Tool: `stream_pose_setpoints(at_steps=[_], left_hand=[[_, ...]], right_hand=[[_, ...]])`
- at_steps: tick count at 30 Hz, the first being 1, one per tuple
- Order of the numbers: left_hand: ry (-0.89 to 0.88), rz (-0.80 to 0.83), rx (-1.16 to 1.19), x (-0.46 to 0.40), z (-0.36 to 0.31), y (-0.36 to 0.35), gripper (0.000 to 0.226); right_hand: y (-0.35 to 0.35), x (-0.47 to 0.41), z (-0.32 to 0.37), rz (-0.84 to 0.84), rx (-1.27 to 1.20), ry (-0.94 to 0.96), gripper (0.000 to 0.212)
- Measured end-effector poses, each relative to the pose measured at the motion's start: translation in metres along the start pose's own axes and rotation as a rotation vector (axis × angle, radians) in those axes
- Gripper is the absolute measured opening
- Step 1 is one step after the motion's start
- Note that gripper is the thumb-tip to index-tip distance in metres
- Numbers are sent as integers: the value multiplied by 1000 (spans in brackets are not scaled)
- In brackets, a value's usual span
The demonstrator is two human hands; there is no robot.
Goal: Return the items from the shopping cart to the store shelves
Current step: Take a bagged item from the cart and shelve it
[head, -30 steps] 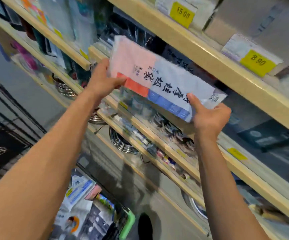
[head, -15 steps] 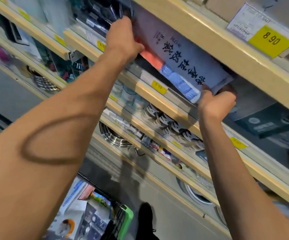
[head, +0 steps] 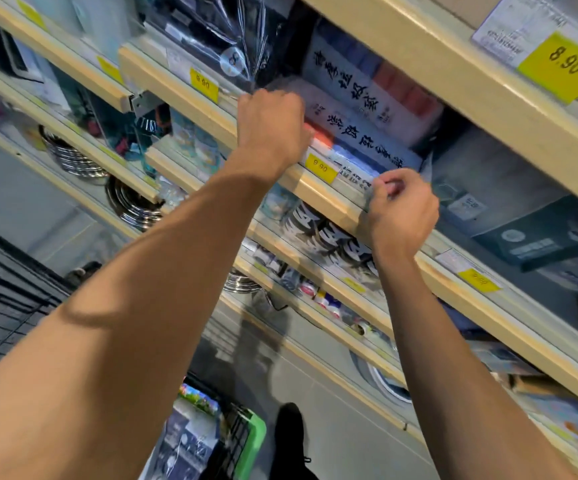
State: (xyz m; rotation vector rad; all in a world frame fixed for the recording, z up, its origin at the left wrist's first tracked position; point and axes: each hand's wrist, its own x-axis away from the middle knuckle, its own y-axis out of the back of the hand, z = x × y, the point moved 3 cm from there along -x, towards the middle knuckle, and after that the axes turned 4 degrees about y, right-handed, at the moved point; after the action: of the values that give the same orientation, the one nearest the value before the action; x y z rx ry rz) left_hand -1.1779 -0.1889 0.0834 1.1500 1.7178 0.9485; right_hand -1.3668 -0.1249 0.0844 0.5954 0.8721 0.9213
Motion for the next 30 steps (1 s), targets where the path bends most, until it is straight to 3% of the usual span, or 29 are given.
stream_pose_setpoints(at_steps=[2, 6, 10, 13, 15, 19, 23, 27, 30], left_hand=[[6, 3, -45, -3, -7, 2, 30], [74, 44, -206, -21, -12, 9, 40], [51, 238, -373, -36, -15, 3, 45], [13, 324, -328, -41, -20, 1, 36], [19, 429, -255, -47, -20, 0, 43], [85, 641, -175, -58, -12, -5, 77], [83, 482, -40, -56, -3, -2, 63], [117, 274, 79, -49, 7, 0, 63], [106, 134, 146, -41, 11, 1, 63]], right_hand=[[2, -9, 2, 62, 44, -37, 15], [24, -29, -9, -15, 121, -111, 22], [18, -35, -33, 196, 287, -194, 50], [9, -42, -40, 330, 275, -251, 61], [5, -48, -41, 422, 118, -333, 56], [3, -55, -40, 530, -124, -573, 31], [0, -59, -37, 546, -238, -676, 32], [-4, -59, -36, 617, -324, -657, 26], [2, -53, -38, 569, -304, -661, 17]])
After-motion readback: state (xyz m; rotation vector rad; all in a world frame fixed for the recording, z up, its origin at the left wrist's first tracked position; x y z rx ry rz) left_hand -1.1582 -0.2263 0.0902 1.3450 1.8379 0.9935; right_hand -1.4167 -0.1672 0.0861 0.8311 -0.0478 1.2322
